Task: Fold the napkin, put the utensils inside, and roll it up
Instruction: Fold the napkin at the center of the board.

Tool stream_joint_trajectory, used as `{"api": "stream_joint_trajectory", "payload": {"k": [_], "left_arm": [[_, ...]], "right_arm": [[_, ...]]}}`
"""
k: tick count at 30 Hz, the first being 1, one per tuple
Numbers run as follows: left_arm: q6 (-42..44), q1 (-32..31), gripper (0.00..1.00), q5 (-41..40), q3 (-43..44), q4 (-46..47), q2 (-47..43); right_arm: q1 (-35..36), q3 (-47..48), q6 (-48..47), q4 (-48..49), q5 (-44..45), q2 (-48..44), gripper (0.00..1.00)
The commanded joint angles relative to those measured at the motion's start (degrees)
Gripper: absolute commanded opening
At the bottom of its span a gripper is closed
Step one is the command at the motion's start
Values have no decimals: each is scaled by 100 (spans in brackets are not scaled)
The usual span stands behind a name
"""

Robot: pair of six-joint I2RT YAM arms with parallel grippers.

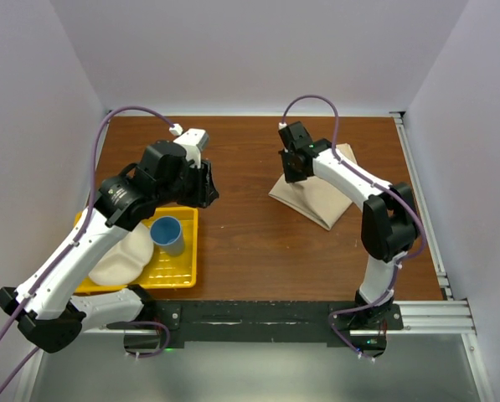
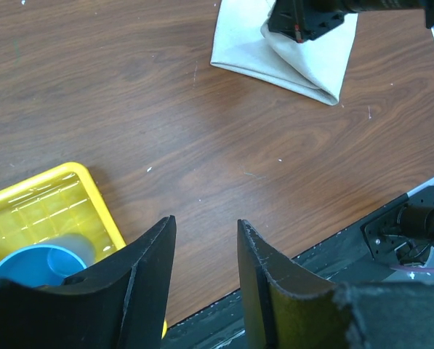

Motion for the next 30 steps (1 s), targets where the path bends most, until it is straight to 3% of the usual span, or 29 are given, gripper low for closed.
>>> {"api": "stream_joint_trajectory", "payload": {"k": [1,15,21,22,25,30], "left_arm": [[62,58,44,-9,62,98,-99],[106,119,44,-79,132,10,-64],[36,128,45,210,-8,124,-28],[18,128,46,211,-52,168,-46],[-43,128,48,422,-394,466,-186],[-140,119,50,588,-1036,1212,-169]], "right_arm": [[62,531,-173,148,-76,232,4],[106,919,-199,60,-418,909,11],[89,1340,335,-80,-1751,1120,41],[97,1620,441,-203,-1868,1147,51],[1,1955,837,-581,-1606,964,67],[-586,1448,1224,-915,-1588,208,70]]}}
